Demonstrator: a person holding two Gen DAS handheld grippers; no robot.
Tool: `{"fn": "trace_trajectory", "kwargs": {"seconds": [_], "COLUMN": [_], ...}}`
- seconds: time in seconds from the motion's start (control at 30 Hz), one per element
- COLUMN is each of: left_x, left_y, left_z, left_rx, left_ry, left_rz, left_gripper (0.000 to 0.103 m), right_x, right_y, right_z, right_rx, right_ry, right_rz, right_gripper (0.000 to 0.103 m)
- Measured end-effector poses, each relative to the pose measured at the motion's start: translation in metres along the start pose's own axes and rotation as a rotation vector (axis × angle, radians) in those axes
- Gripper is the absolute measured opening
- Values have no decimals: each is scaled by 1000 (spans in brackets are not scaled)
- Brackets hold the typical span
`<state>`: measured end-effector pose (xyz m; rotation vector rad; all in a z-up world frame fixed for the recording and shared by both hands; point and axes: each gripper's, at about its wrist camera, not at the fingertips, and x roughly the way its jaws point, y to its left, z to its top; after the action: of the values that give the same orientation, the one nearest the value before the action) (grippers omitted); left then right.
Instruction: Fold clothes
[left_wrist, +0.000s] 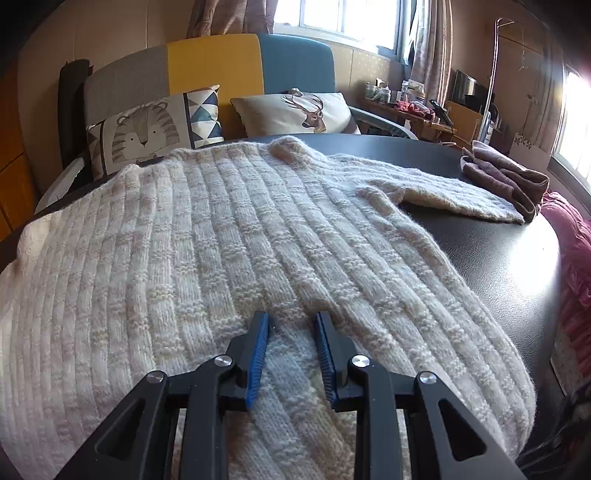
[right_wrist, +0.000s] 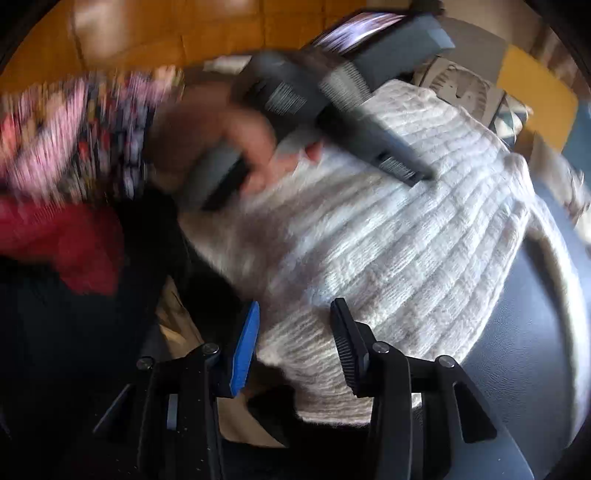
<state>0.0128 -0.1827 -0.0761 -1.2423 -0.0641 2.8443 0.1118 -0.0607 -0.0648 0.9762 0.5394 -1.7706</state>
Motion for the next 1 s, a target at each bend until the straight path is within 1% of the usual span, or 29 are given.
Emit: {"fn": "trace_trajectory", "kwargs": {"seconds": [0.07,0.1,0.17,0.2,0.27,0.33,0.43,0.47,0.53,0.6,0.67,1.0], "left_x": [0,0,0,0,0,1,1,1,1,1,1,1], "left_y": [2,2,0,-1,-4,-7,-9,-9,-9,-8,-8,-9], "left_z": [0,0,0,0,0,0,0,0,0,0,0,-1], "left_rx": [-8,-8,-2,2,16,33,41,42,41,39,38,40], "left_ry": [1,2,2,2,3,3,3,3,3,4,3,2], "left_rz": [-6,-4,6,10,27,47,63,65,65,63,62,67], "left_gripper": [26,26,26,26,27,27,27,27,27,27,27,28], "right_x": [-18,-23,-30,-30,-21,-7,18,19,16,17,16,17], "right_y": [-30,-47,-82,-97,-108,-113,-108,-104,-96,-89,-85,-85], "right_z": [8,11,13,15,18,22,14,9,1,-2,-2,0], "right_rx": [137,208,354,405,447,462,450,441,413,377,356,386], "right_ry": [-99,-137,-194,-210,-206,-179,-104,-103,-132,-136,-131,-142], "right_rz": [4,-14,-82,-92,-70,-60,-98,-116,-155,-193,-212,-207], "right_gripper": [42,42,42,42,42,42,42,42,42,42,42,43]}}
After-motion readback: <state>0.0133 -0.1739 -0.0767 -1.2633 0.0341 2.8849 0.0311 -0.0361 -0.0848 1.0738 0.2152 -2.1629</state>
